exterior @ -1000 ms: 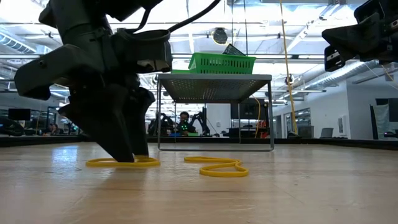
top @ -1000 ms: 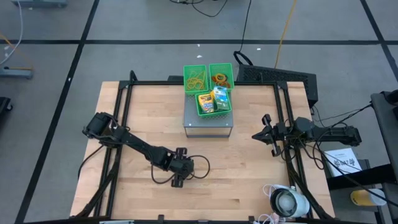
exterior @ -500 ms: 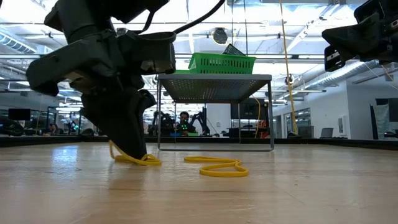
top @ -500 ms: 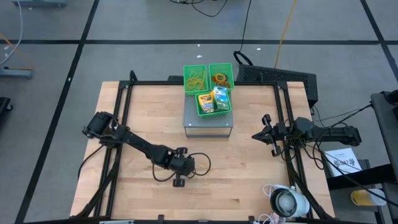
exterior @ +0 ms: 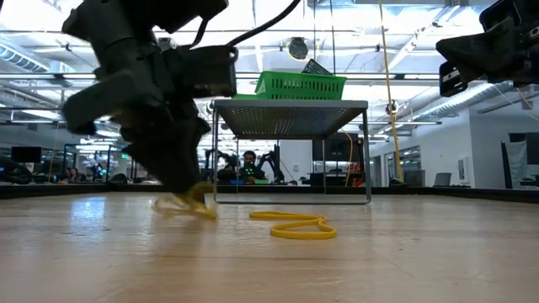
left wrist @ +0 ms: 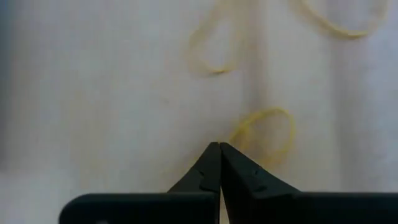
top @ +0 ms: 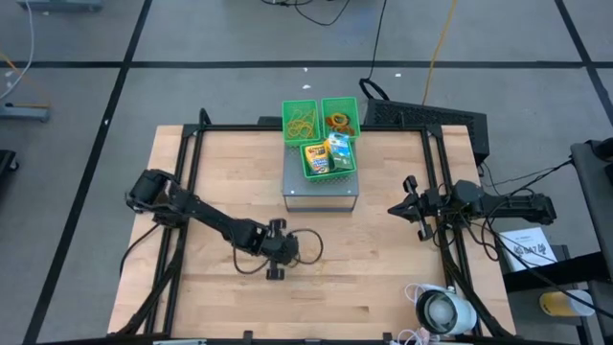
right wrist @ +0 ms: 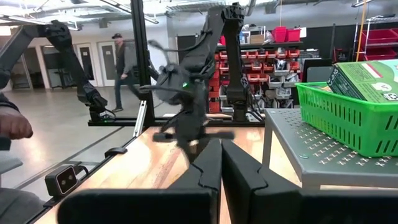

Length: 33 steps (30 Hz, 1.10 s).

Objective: Pick & Place Office Desk Supplies
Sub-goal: Put the yellow rubber band into the left green bin on the shelf

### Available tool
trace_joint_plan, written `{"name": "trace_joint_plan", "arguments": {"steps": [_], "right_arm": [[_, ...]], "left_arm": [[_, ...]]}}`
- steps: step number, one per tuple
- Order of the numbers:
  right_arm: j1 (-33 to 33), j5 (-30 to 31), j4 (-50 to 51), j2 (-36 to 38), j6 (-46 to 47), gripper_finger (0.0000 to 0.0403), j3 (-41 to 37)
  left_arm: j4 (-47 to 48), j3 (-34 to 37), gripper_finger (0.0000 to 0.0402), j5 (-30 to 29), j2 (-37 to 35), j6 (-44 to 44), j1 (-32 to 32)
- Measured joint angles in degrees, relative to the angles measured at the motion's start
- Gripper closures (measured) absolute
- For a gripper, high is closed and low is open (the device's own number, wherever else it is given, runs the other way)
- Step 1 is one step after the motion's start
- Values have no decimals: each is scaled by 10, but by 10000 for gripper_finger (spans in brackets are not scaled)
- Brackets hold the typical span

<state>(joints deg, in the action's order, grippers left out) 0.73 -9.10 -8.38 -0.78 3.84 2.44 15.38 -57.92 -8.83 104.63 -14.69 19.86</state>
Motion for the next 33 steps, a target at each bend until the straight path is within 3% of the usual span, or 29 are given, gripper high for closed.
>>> {"name": "trace_joint_plan", "arguments": {"steps": [10, 16, 25, 33], "right_arm": [[0, 0, 0, 0, 0, 403, 0], [0, 0, -1, 0, 0, 403, 0], [0, 0, 0, 0, 0, 403, 0], [0, 0, 0, 0, 0, 403, 0]], "left_arm": [[24, -1, 399, -58, -102, 16, 3], [19, -3, 388, 11, -107, 7, 5], [-32, -3, 261, -19, -55, -15, 18], [-43, -3, 170, 3, -25, -9, 24]]}}
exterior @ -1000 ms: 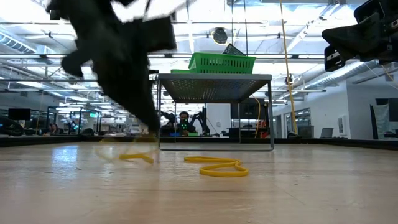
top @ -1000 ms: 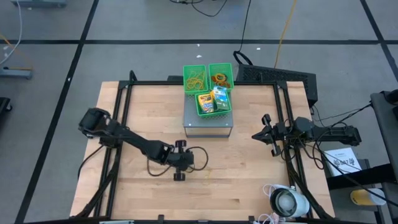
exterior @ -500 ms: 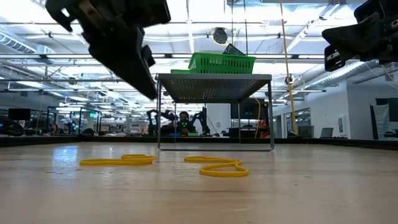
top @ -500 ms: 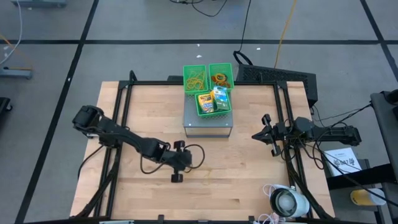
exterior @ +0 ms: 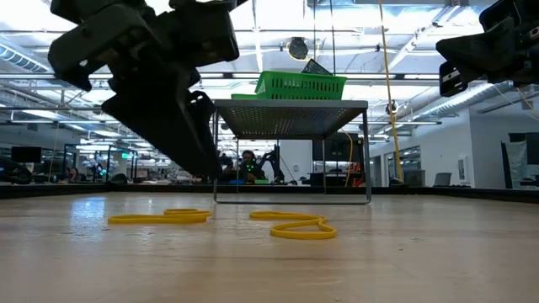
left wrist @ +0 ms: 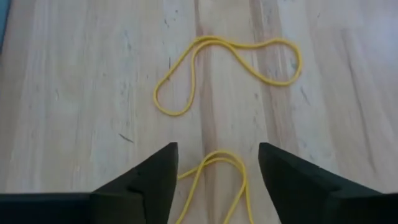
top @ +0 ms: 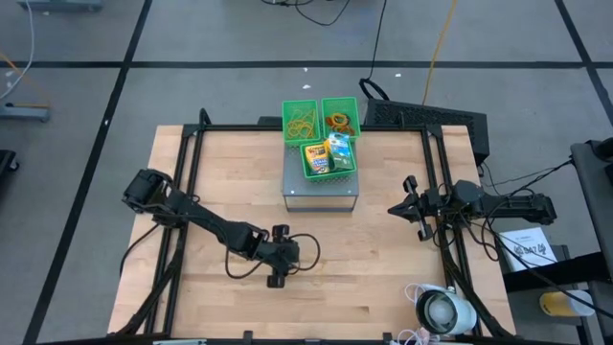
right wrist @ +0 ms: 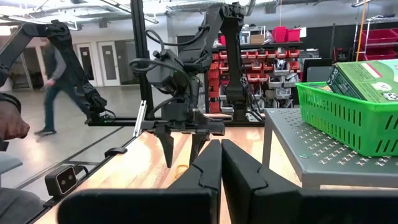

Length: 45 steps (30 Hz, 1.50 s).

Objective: Pick & Place Office Desk Supplies
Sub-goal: Put the yellow rubber band into the left green bin on the shelf

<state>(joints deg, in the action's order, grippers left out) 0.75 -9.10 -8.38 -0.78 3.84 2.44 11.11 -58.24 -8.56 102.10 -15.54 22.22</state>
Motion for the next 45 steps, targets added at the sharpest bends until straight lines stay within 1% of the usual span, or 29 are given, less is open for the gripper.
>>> {"name": "trace_joint_plan", "arguments": {"steps": [5, 11, 17, 21, 23, 25, 34, 36, 37, 40, 45], "right_arm": [[0, 0, -1, 0, 0, 403, 0], [0, 0, 0, 0, 0, 403, 0], [0, 0, -2, 0, 0, 403, 0], [0, 0, 0, 0, 0, 403, 0], [0, 0, 0, 0, 0, 403, 0], [0, 0, 0, 0, 0, 403, 0], [0, 0, 0, 0, 0, 403, 0], [0, 0, 0, 0, 0, 403, 0], [0, 0, 0, 0, 0, 403, 0], [0, 0, 0, 0, 0, 403, 0], [0, 0, 0, 0, 0, 403, 0]], "left_arm": [[7, -1, 157, 0, 5, 17, 0], [7, -1, 156, 16, 35, 19, 8], [-2, -3, 156, 2, 70, 19, 16], [16, -3, 160, 5, 72, 17, 17], [21, -3, 175, 6, 70, 18, 17], [23, -2, 200, 11, 69, 20, 17], [26, -2, 358, 9, 70, 22, 13], [26, -2, 387, 8, 70, 24, 9], [26, -2, 393, 9, 70, 21, 7], [22, -2, 390, 7, 70, 21, 3], [23, -1, 397, 4, 53, 46, -1]]}}
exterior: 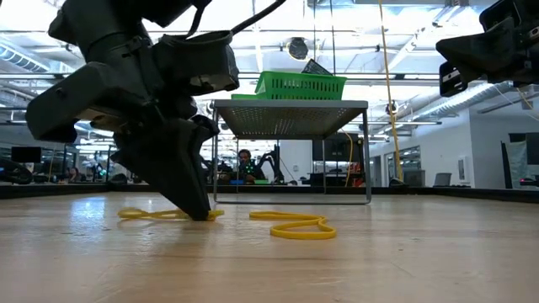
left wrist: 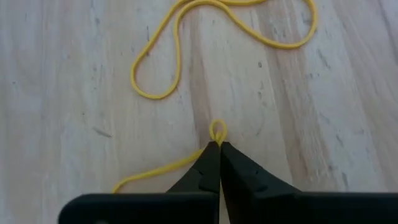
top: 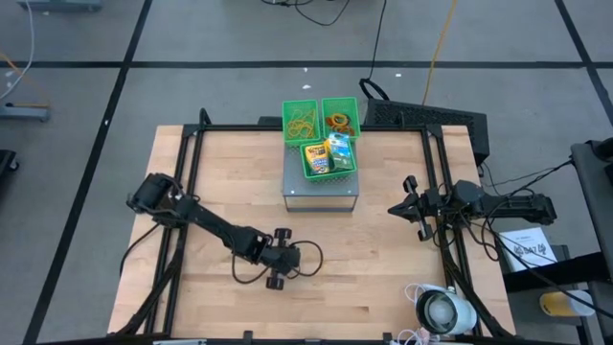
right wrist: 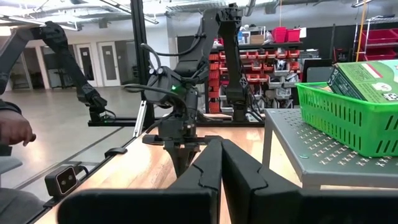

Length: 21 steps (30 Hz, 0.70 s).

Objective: Pick & Place Office Desk Supplies
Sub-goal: Put the yellow rubber band into the left green bin on the shelf

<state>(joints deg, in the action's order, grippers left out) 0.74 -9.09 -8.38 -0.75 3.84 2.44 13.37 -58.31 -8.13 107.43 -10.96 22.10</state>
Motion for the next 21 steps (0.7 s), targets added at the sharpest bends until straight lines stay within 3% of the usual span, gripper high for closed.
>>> {"name": "trace_joint_plan", "arguments": {"steps": [21], "right_arm": [[0, 0, 0, 0, 0, 403, 0]], "left_arm": [[0, 1, 399, -53, -227, 23, -60]]}}
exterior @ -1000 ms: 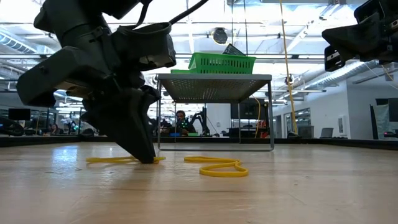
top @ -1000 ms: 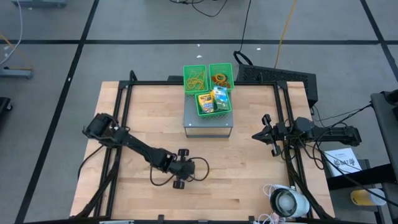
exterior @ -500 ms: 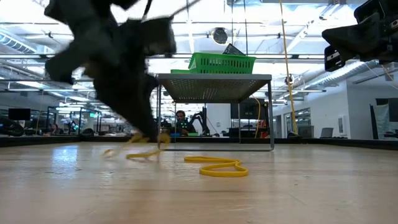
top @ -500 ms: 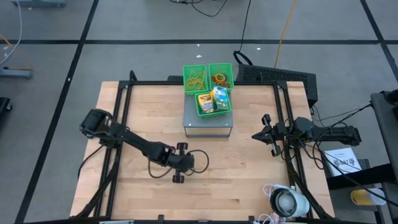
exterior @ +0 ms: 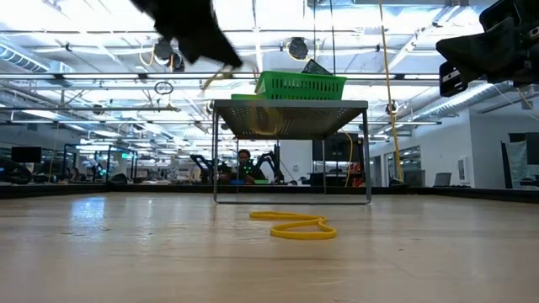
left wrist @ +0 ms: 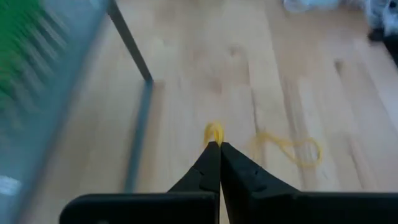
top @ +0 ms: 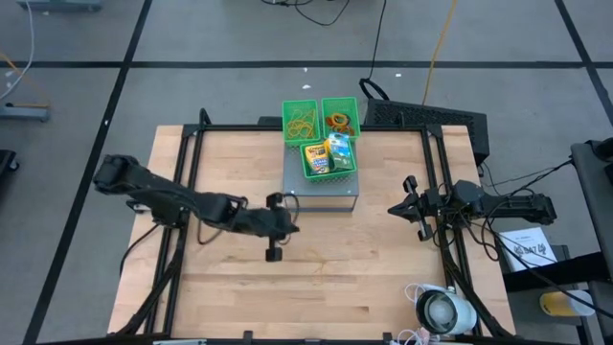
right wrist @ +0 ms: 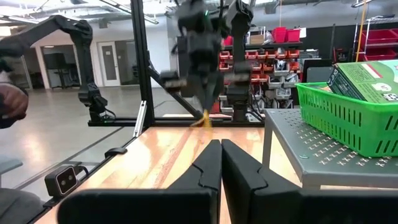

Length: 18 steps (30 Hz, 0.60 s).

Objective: Pick & Place Office Desk Supplies
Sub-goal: Put the yellow rubber band into the left green bin on the shelf

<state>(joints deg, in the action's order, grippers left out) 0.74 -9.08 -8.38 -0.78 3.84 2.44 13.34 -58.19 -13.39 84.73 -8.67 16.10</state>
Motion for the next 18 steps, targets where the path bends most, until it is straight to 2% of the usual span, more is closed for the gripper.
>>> {"name": "trace_joint_plan", "arguments": {"steps": [11, 18], "right_arm": [[0, 0, -1, 0, 0, 403, 0], [0, 0, 0, 0, 0, 403, 0]], "left_arm": [[-74, -1, 399, -3, -106, 124, -39], [-144, -1, 398, -12, -129, 168, -129]]}}
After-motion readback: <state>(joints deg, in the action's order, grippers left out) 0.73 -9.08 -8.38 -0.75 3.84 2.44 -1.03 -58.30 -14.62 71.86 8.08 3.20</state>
